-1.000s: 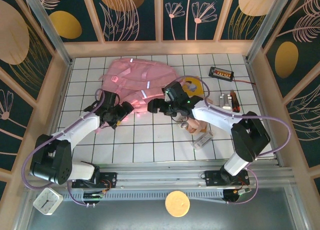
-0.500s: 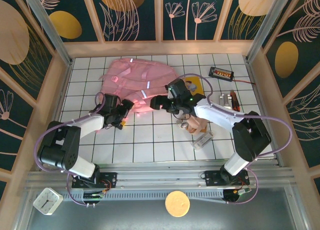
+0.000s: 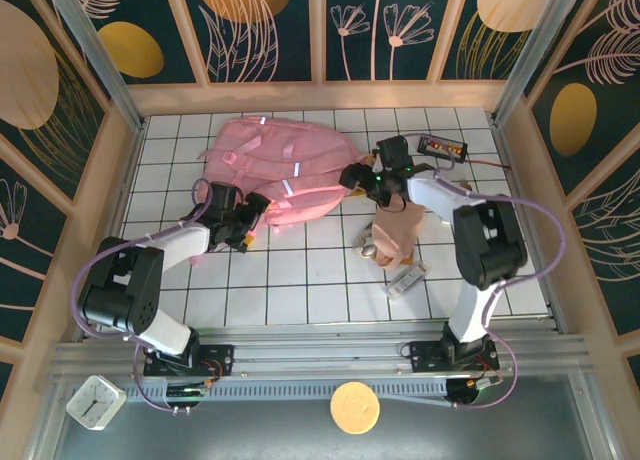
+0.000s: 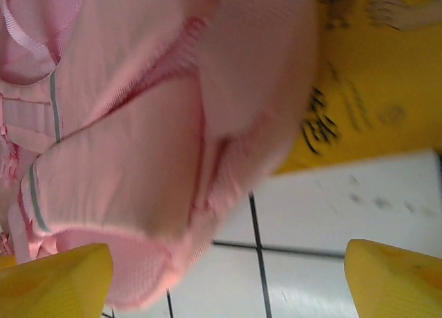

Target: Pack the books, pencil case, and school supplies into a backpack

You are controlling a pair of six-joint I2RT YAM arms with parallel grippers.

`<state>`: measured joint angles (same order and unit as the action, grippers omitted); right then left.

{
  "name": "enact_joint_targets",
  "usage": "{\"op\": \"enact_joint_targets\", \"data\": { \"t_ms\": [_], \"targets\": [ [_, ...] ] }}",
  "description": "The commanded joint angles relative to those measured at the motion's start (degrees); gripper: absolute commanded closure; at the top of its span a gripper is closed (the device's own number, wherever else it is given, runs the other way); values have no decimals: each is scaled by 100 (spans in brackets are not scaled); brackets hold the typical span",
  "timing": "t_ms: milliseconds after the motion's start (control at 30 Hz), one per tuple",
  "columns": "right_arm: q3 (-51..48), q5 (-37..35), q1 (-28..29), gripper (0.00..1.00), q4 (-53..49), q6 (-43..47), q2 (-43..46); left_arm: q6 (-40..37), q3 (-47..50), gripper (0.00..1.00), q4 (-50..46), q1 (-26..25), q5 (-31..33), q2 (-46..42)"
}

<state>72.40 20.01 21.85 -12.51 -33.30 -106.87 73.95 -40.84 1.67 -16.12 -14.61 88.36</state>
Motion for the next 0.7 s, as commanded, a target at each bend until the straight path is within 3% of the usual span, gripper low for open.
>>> {"op": "enact_joint_targets", "data": {
  "t_ms": [0, 133, 233, 267, 333, 367, 433, 533, 600, 667],
  "targets": [
    [433, 317, 4, 12, 108, 215, -454, -370, -122, 1, -382, 31, -82, -232],
    [903, 499, 45, 15, 273, 172, -1012, -702, -253, 1, -776, 73, -31, -411],
    [1218, 504, 103, 29, 375, 219, -1287, -801, -185, 1, -895, 139, -85, -565],
    [1345, 472, 129, 45, 358, 278, -1358, -832, -150, 1, -929, 174, -116, -615],
    [1667, 96, 219, 88, 153, 464, -1439, -885, -86, 1, -1014, 251, -154, -740],
    [1826, -155, 277, 100, 49, 608, -1430, -927, -56, 1, -1051, 311, -180, -813],
    [2134, -672, 404, 100, -89, 914, -1363, -1048, -47, 1, -1214, 468, -176, -996],
    [2545, -1987, 706, 100, -62, 1653, -1094, -1244, -97, 1, -1529, 702, -66, -1387],
    [2523, -2994, 978, 100, 560, 2534, -797, -1304, -134, 1, -1718, 840, -42, -1656],
    [2043, -3636, 1355, 100, 2153, 3941, -381, -1335, -168, 1, -1854, 915, -50, -1906]
  ]
}}
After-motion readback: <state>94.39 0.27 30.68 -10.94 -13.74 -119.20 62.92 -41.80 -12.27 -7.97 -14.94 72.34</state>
